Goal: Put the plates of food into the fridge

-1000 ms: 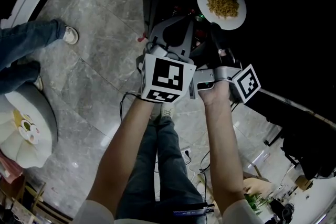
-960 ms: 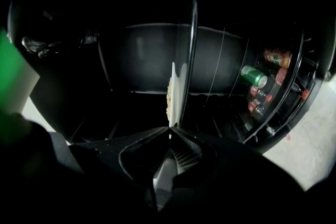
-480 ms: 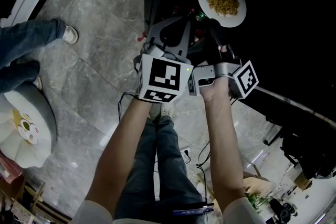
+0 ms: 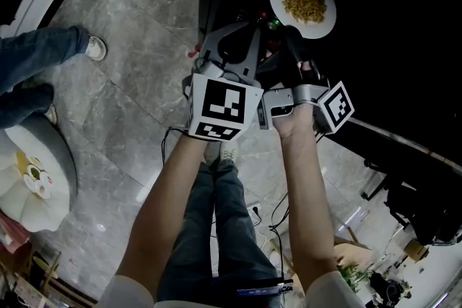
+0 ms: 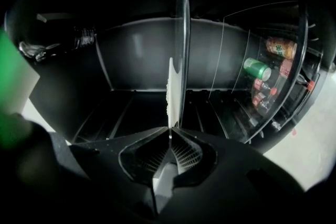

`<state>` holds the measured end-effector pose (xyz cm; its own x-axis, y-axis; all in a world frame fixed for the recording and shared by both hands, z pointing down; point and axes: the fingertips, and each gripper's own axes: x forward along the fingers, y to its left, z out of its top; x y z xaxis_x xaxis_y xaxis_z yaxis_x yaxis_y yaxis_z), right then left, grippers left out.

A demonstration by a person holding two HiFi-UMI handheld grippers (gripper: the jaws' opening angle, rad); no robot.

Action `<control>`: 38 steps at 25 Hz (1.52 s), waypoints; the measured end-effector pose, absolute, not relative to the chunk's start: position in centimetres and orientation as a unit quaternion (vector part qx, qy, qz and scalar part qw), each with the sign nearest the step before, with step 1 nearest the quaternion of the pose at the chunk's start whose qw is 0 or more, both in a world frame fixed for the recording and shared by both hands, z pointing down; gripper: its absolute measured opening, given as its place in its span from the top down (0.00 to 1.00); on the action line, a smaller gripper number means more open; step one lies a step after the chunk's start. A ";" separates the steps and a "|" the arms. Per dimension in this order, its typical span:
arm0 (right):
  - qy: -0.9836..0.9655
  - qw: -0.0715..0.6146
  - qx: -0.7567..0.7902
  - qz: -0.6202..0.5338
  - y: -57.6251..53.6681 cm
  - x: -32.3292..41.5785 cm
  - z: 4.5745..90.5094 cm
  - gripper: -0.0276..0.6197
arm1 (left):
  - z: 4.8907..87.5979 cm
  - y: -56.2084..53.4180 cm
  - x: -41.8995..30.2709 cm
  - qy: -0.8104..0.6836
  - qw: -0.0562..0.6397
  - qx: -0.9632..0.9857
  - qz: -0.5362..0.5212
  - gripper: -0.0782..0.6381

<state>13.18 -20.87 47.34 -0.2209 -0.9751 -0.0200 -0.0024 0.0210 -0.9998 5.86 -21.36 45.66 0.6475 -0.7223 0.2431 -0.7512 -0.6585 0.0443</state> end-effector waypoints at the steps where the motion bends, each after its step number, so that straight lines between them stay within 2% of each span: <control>1: 0.560 0.444 -0.438 -0.546 -21.0 13.2 47.4 0.93 | 45.8 -21.3 5.8 -0.407 0.071 0.905 0.103 0.88; 19: 0.594 0.427 -0.428 -0.531 -20.8 13.1 46.9 0.92 | 45.8 -21.4 5.6 -0.404 0.073 0.906 0.099 0.88; 23: 0.601 0.424 -0.425 -0.528 -21.0 12.8 46.5 0.82 | 46.0 -21.0 5.5 -0.404 0.073 0.906 0.100 0.88; 27: 0.596 0.420 -0.426 -0.535 -20.7 12.8 46.8 0.80 | 46.1 -21.3 5.5 -0.405 0.075 0.906 0.100 0.88; 31: 0.587 0.411 -0.432 -0.548 -20.4 12.8 47.4 0.81 | 46.0 -21.4 5.5 -0.407 0.078 0.905 0.099 0.88; 35: 0.579 0.409 -0.443 -0.549 -20.1 13.2 48.0 0.94 | 46.4 -21.2 5.4 -0.408 0.080 0.904 0.102 0.88; 38: 0.577 0.413 -0.442 -0.548 -20.4 13.4 48.1 0.94 | 46.6 -20.8 5.2 -0.407 0.080 0.904 0.102 0.88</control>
<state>13.41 -20.35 48.06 -0.2672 -0.9636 0.0078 -0.0566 0.0077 -0.9984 5.19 -20.81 46.56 0.6470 -0.7202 0.2505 -0.7530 -0.6551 0.0616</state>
